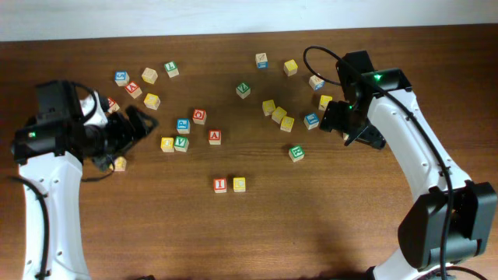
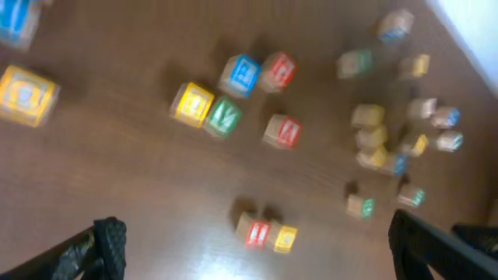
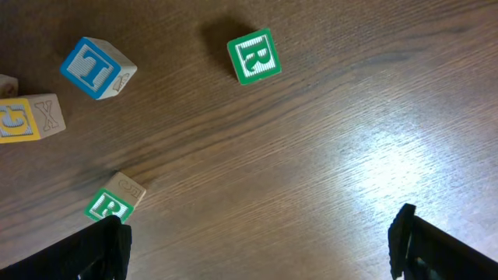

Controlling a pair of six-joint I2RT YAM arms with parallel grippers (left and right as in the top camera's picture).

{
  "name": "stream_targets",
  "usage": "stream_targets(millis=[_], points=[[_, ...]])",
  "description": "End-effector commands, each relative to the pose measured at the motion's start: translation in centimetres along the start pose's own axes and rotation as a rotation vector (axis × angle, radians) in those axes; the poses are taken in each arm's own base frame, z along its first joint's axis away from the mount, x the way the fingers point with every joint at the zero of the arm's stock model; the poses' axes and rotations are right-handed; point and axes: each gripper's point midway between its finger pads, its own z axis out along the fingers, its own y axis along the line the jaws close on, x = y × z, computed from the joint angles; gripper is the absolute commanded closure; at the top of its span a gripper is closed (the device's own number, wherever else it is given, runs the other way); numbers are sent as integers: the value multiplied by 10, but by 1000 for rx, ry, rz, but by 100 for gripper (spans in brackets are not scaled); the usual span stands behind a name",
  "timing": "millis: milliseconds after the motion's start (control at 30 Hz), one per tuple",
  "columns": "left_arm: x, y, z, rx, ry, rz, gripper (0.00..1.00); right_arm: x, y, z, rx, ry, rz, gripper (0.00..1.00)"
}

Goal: Spell out ICRA

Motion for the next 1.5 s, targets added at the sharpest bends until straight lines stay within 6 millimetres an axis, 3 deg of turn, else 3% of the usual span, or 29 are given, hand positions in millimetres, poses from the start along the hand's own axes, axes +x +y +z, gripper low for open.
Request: stream_targets(millis=[0,100,233,367,533,667,733,833,1000,1233,1467], points=[[-21,-13,-11,40,-93,73,1,0,-3,3,5,9,12,2],[-22,-7,-10,3,-101,72,1,0,-3,3,5,9,12,1],[-24,20,-12,-150,-125,55,1,0,-3,3,5,9,12,2],[-28,37,-13,-247,-141,53,8,0,-3,3,5,9,12,2],[-19,30,2,-247,-83,125,5,0,-3,3,5,9,12,2],[-5,24,19,-256,-9,153,9,0,-3,3,5,9,12,2],[-3,42,21,-368,5,132,13,0,-3,3,5,9,12,2],[-5,78,16,-569,-19,17,9,0,-3,3,5,9,12,2],[-2,90,31,-615,33,11,5,0,-3,3,5,9,12,2],[1,90,38,-601,57,6,1,0,-3,3,5,9,12,2],[12,46,58,-310,168,201,1,0,-3,3,5,9,12,2]])
